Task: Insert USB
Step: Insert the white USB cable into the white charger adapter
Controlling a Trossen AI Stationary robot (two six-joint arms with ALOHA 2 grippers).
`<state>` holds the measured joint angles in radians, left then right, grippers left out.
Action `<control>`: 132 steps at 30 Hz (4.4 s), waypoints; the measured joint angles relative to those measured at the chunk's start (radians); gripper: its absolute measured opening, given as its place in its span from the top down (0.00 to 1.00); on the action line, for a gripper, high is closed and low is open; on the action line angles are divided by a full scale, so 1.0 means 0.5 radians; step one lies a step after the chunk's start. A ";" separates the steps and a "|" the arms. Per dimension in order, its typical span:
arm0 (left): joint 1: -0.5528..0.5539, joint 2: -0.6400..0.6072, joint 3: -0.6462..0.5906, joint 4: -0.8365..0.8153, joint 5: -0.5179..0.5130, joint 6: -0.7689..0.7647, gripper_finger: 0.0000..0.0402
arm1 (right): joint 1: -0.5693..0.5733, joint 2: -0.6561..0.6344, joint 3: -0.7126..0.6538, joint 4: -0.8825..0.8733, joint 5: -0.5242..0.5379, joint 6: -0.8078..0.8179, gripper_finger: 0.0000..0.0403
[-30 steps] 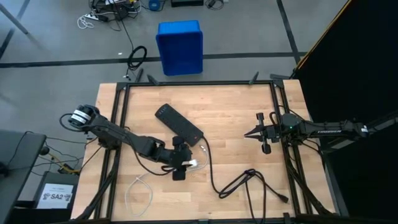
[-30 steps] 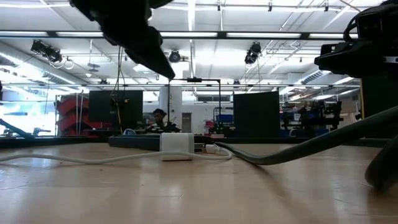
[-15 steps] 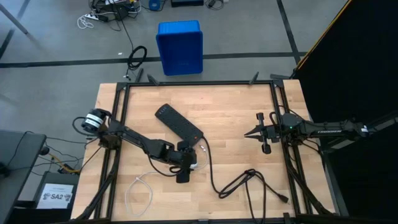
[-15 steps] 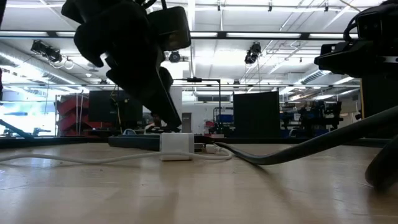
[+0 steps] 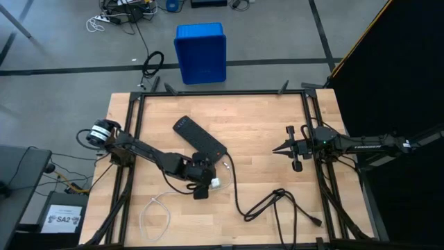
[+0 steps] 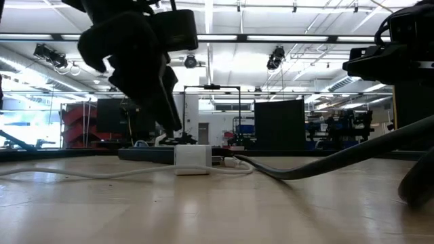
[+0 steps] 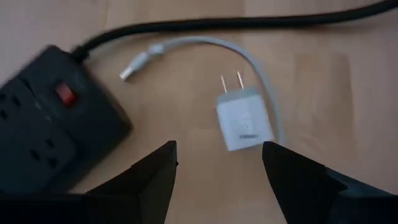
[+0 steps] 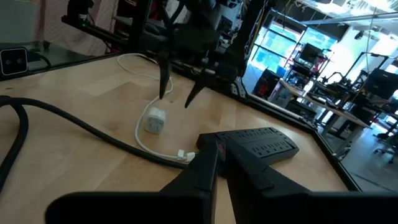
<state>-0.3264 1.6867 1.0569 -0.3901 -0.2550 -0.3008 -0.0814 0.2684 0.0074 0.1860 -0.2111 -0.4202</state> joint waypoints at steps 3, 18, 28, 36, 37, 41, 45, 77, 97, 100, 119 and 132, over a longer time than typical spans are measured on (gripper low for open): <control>0.031 -0.009 -0.001 0.085 -0.011 0.129 0.44 | 0.000 0.000 0.000 0.000 0.001 0.000 0.99; 0.113 -0.013 -0.001 0.125 -0.005 0.323 0.44 | -0.001 -0.001 0.000 0.004 0.001 -0.001 0.98; 0.080 -0.013 -0.001 0.021 -0.018 0.267 0.44 | -0.001 -0.001 0.000 0.003 0.000 0.000 1.00; 0.060 -0.013 -0.001 0.008 -0.017 0.268 0.44 | 0.000 -0.001 0.000 0.003 0.000 0.000 0.98; 0.061 -0.013 -0.001 0.009 -0.018 0.273 0.44 | 0.000 -0.001 0.000 0.003 0.000 0.000 0.98; 0.066 -0.013 -0.001 0.024 -0.018 0.334 0.44 | -0.001 0.000 0.000 0.003 0.001 -0.001 0.98; 0.067 -0.013 -0.001 0.057 -0.060 0.453 0.44 | 0.000 -0.001 0.000 0.003 0.000 0.000 0.99; 0.366 0.028 0.162 0.292 0.348 1.105 0.46 | -0.001 -0.001 0.000 0.003 0.000 0.000 0.98; 0.470 0.350 0.159 0.376 0.447 1.004 0.47 | 0.000 0.000 0.001 0.005 0.000 0.000 0.98; 0.500 0.372 0.160 0.401 0.497 1.003 0.47 | 0.000 -0.001 0.000 0.004 0.001 0.000 0.98; 0.567 0.451 0.159 0.437 0.574 1.041 0.48 | 0.000 -0.001 0.000 0.005 0.000 0.000 0.98; 0.570 0.526 0.166 0.498 0.603 1.135 0.78 | 0.000 0.002 0.000 0.008 0.000 -0.001 0.98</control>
<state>-0.0414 1.9498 1.1397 -0.1413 0.0463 0.2668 -0.0814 0.2691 0.0074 0.1902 -0.2111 -0.4205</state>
